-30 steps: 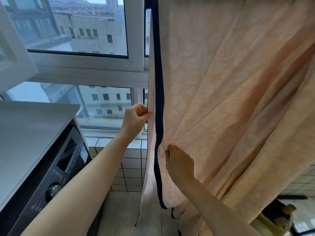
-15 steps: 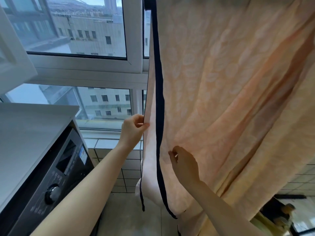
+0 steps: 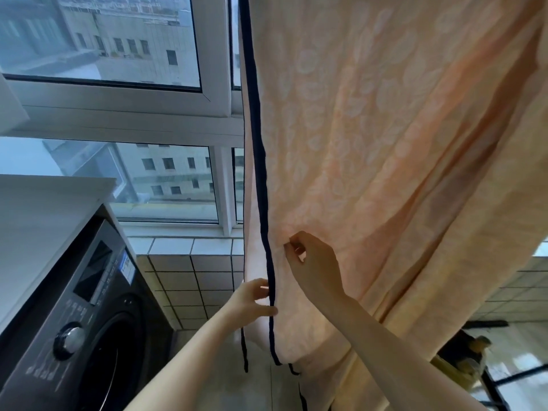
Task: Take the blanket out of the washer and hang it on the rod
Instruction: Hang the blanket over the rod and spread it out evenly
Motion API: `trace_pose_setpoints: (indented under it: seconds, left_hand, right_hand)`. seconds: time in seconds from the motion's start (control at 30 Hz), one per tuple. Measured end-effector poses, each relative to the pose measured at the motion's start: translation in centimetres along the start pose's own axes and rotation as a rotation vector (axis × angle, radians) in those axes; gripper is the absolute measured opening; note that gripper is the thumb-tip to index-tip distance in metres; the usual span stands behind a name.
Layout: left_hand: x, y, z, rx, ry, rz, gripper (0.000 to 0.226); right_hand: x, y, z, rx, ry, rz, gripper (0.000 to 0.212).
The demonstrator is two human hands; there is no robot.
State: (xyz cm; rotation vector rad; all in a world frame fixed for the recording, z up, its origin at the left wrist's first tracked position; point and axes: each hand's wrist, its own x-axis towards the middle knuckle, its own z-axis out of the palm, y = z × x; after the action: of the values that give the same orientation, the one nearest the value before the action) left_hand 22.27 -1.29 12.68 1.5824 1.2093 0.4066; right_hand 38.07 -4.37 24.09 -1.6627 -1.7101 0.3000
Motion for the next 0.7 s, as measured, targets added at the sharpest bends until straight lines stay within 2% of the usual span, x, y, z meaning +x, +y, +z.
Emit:
trace_pose_setpoints:
  seconds: [0.07, 0.13, 0.23, 0.33, 0.53, 0.7]
  left_hand:
    - [-0.1, -0.7, 0.8, 0.028, 0.104, 0.022, 0.026]
    - [-0.6, -1.6, 0.7, 0.095, 0.224, 0.017, 0.016]
    - [-2.2, -3.2, -0.5, 0.154, 0.372, 0.023, 0.009]
    - [-3.8, -4.6, -2.2, 0.219, 0.473, 0.020, 0.014]
    - [-5.0, -6.6, -2.1, 0.256, 0.458, -0.051, 0.018]
    - [-5.1, -7.6, 0.2, 0.210, 0.412, -0.129, 0.008]
  right_hand:
    - [0.2, 0.1, -0.1, -0.028, 0.005, -0.024, 0.014]
    - [0.3, 0.4, -0.1, -0.079, 0.012, -0.059, 0.014]
    - [0.1, 0.9, 0.3, -0.157, 0.007, -0.121, 0.016]
    - [-0.2, 1.0, 1.7, -0.208, -0.029, -0.176, 0.016]
    - [-1.1, 1.7, 5.4, -0.295, -0.119, -0.147, 0.013]
    - [-1.5, 1.9, 6.0, -0.311, -0.229, -0.122, 0.022]
